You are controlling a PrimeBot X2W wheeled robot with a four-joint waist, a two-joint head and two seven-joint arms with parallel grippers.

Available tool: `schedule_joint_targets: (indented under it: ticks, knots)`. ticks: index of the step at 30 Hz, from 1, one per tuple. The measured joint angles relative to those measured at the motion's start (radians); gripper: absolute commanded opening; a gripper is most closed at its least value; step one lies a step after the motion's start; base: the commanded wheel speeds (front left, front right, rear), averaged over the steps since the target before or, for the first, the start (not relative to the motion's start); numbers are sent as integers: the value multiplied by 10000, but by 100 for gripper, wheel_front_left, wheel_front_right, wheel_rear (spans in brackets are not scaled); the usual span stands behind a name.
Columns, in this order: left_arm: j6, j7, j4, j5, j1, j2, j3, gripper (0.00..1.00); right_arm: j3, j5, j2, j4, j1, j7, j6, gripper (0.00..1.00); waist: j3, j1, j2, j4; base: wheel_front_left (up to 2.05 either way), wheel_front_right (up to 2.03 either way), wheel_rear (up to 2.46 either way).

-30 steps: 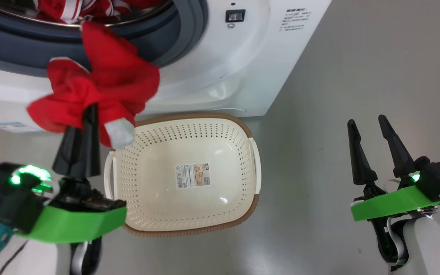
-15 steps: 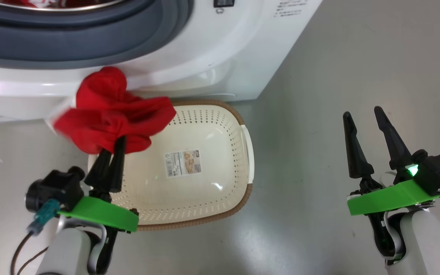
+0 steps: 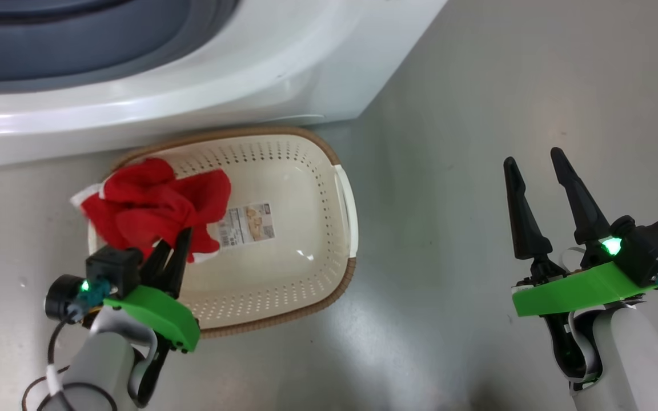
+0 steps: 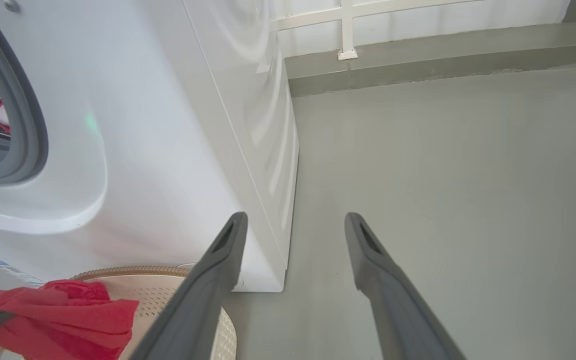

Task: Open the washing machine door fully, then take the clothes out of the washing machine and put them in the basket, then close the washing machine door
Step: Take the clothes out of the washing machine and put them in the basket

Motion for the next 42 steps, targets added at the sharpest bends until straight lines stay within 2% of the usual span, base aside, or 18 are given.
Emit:
schedule_joint_targets:
  ticks: [15, 17, 19, 21, 23, 32, 42]
  knots:
    - [-2, 0, 2403, -932, -1687, 357, -763, 0, 199, 138, 2, -163, -271, 0, 0, 100, 961, 0, 0, -390, 0, 0, 0]
    - [-2, 0, 2594, -1093, -1804, 364, -857, 15, 196, 138, 0, -167, -314, 0, 0, 100, 1041, 0, 0, -407, 0, 0, 0]
    - [-2, 2, 2646, -1145, -1858, 376, -897, 18, 194, 138, 0, -167, -364, 0, 0, 100, 1071, 0, 0, -409, 0, 0, 0]
    - [-2, 0, 2740, -1277, -1956, 401, -968, 74, 176, 138, 2, -165, -399, 0, 0, 100, 1073, 0, 0, -393, 0, 0, 0]
    - [-2, 0, 2757, -1294, -1957, 410, -970, 100, 146, 138, 0, -165, -399, 0, 0, 100, 1037, 0, 0, -364, 0, 0, 0]
    - [-2, 0, 2575, -1367, -1946, 408, -917, 100, 44, 100, 0, -75, -399, 0, 0, 100, 728, 0, 0, -201, 0, 0, 0]
    - [-2, 0, 1764, -1348, -1361, 267, -150, 100, -153, -111, -2, 184, -385, 0, 0, 100, -47, 0, 0, -18, 0, 0, 0]
